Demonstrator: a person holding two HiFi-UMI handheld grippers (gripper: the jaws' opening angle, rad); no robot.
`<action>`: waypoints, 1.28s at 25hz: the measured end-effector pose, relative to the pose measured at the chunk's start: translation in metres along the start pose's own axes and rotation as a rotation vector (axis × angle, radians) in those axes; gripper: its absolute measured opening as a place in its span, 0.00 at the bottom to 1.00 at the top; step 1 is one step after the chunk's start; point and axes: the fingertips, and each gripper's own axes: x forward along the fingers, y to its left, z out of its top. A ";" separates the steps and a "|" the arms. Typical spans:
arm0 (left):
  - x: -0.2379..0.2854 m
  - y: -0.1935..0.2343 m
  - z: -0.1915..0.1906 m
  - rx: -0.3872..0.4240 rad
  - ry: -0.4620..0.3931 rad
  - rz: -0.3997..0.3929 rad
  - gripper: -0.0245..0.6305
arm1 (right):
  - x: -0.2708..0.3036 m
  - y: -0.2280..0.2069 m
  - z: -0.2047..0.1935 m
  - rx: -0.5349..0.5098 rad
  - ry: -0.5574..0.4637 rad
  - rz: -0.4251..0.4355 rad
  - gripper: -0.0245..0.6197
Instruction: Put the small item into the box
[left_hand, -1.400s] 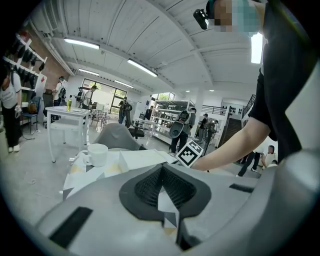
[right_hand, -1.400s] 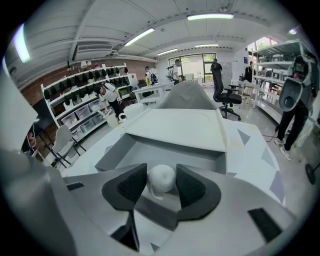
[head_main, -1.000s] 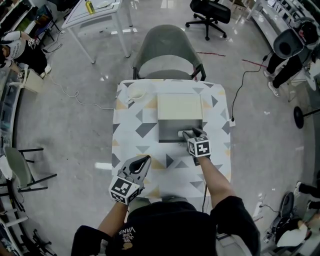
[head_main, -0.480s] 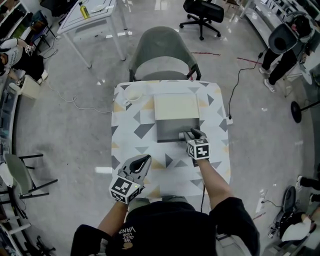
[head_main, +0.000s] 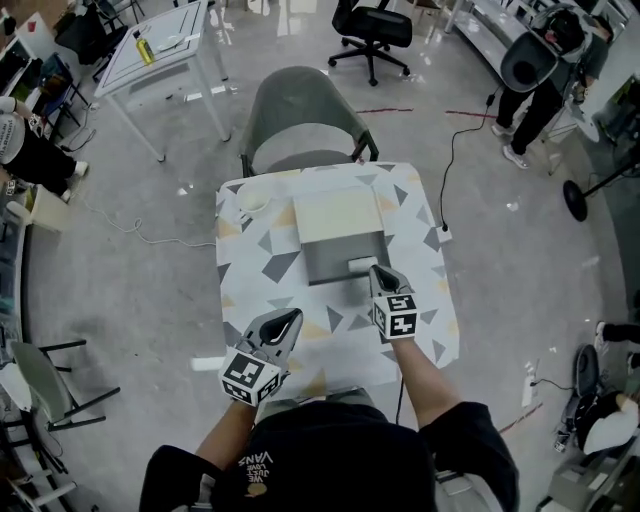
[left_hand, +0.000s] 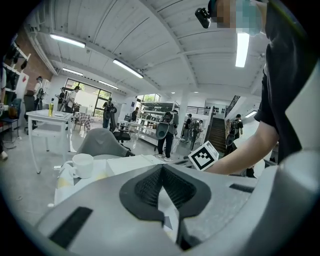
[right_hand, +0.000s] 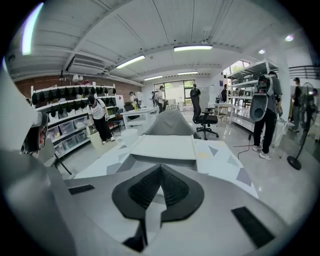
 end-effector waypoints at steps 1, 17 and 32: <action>-0.002 -0.001 0.001 0.005 -0.001 -0.010 0.05 | -0.008 0.001 0.001 0.012 -0.015 -0.015 0.04; -0.046 -0.019 0.013 0.090 -0.035 -0.154 0.05 | -0.140 0.067 0.031 0.206 -0.296 -0.161 0.04; -0.116 -0.022 -0.004 0.122 -0.034 -0.262 0.05 | -0.221 0.155 0.011 0.235 -0.379 -0.231 0.04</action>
